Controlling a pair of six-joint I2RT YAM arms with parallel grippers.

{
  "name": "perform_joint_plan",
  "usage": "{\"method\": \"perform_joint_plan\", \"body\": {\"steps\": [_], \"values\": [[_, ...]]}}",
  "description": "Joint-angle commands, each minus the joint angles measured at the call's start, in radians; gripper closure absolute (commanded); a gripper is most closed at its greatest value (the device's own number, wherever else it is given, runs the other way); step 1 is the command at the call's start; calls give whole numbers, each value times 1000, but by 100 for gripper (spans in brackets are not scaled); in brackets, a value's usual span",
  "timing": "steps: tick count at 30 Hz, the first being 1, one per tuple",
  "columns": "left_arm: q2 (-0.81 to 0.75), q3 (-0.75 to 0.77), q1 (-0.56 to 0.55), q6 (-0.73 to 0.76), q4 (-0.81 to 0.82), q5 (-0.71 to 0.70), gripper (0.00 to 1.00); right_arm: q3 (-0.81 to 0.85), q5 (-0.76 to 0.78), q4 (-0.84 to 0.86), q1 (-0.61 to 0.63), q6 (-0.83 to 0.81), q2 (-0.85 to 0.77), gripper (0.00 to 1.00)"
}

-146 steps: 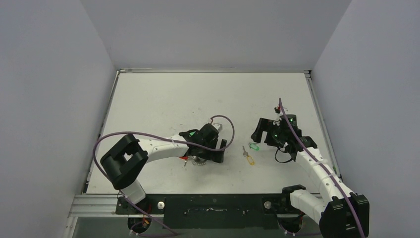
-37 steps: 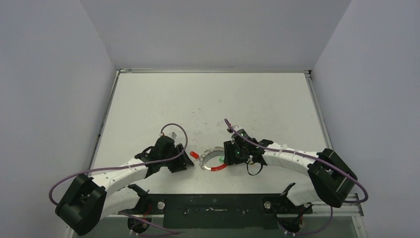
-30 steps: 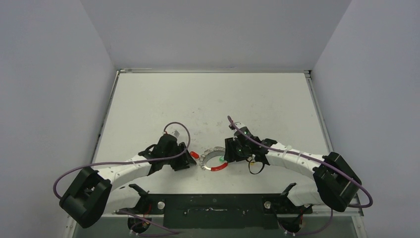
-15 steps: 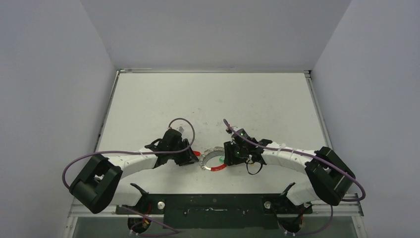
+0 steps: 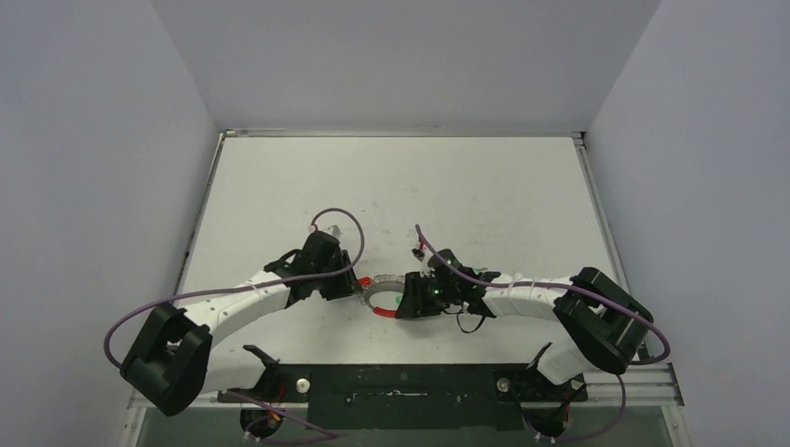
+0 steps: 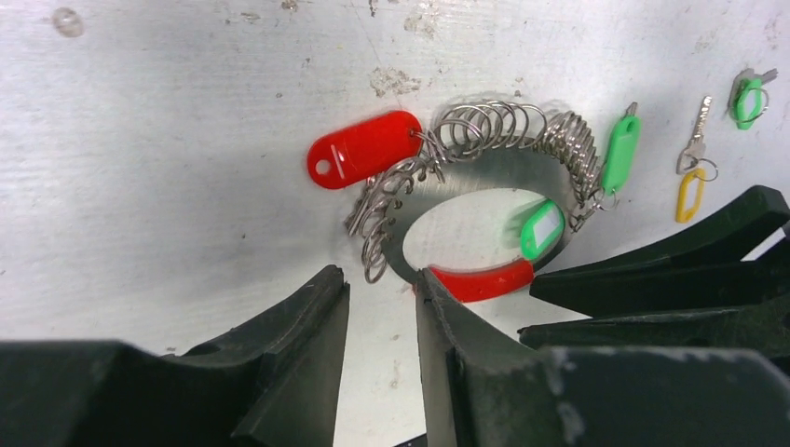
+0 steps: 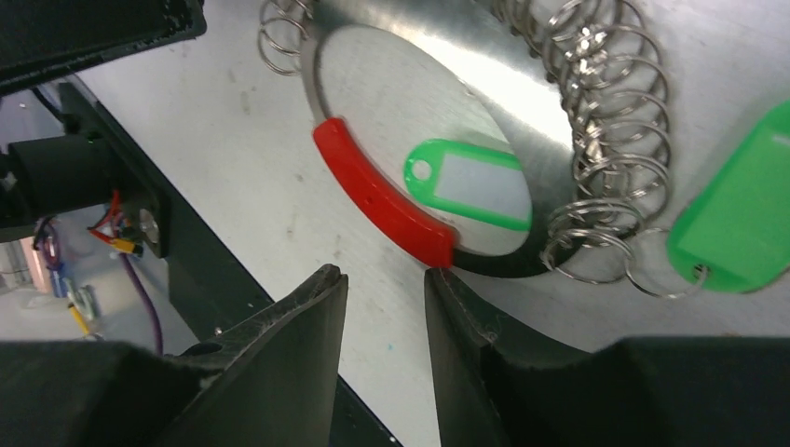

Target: Put the keys on the keyring

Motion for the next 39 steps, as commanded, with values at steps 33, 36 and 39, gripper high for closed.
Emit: {"method": "perform_joint_plan", "body": {"steps": [33, 36, 39], "values": [[-144, -144, 11, -69, 88, 57, 59, 41, 6, -2, 21, -72, -13, 45], [-162, -150, 11, -66, 75, 52, 59, 52, 9, -7, 21, -77, -48, 43], [-183, -164, 11, -68, 71, 52, 59, 80, 84, -105, 16, -128, -108, 40]]}}
